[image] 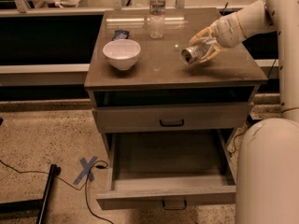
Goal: Pick redbull can from middle drawer and place on counter
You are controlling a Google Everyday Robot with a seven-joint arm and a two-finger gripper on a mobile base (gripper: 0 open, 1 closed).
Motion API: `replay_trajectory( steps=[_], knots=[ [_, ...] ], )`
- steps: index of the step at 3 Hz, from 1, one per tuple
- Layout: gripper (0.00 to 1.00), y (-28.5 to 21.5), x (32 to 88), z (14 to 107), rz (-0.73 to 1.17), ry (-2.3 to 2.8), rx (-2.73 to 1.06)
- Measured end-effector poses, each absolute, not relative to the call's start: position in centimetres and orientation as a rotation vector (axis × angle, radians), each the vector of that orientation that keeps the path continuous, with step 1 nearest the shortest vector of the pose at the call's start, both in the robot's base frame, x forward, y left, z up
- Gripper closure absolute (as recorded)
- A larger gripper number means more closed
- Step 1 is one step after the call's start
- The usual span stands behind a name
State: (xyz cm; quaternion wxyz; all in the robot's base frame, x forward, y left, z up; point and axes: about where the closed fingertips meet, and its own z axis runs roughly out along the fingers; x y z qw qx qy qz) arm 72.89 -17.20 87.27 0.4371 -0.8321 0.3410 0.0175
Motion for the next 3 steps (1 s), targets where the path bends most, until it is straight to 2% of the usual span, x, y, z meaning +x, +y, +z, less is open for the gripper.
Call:
replay_trajectory(
  steps=[3],
  knots=[
    [0.13, -16.12, 74.18, 86.84, 0.028, 0.849, -2.046]
  ],
)
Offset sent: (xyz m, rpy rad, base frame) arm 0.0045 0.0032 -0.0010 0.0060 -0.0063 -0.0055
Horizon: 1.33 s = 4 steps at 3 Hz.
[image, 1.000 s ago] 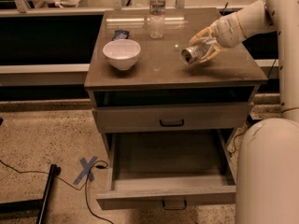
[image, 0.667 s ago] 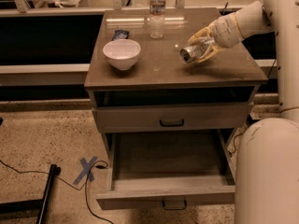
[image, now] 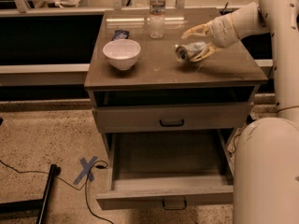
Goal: Pick redbull can from middle drawer and place on counter
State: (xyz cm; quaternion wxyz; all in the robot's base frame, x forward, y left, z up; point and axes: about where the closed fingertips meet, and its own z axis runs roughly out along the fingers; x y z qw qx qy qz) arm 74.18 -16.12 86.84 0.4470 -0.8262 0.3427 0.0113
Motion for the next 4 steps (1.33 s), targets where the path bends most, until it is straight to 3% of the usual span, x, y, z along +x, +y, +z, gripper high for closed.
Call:
replay_trajectory(
  steps=[1, 2, 3, 4],
  knots=[
    [0.0, -15.8, 74.5, 86.7, 0.026, 0.848, -2.041],
    [0.0, -15.8, 74.5, 86.7, 0.026, 0.848, -2.041],
    [0.14, -14.7, 74.4, 87.2, 0.016, 0.815, -2.065],
    [0.12, -12.8, 73.3, 89.7, -0.018, 0.717, -2.098]
  ],
)
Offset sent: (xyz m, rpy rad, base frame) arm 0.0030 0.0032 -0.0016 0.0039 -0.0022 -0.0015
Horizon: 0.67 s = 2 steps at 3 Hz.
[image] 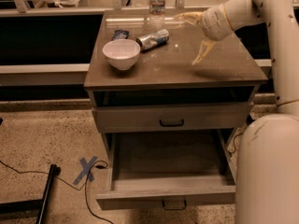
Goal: Pick redbull can from middle drawer and place on counter
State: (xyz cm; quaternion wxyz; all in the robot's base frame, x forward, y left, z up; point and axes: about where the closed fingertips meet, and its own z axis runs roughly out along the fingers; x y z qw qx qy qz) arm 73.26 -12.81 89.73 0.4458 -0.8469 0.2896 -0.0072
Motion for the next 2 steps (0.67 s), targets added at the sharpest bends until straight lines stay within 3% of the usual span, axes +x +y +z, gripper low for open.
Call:
replay_trajectory(
  steps=[1, 2],
  knots=[
    [0.0, -11.66, 71.46, 93.42, -0.075, 0.611, -2.097],
    [0.0, -11.44, 71.32, 93.75, -0.08, 0.601, -2.098]
  ],
)
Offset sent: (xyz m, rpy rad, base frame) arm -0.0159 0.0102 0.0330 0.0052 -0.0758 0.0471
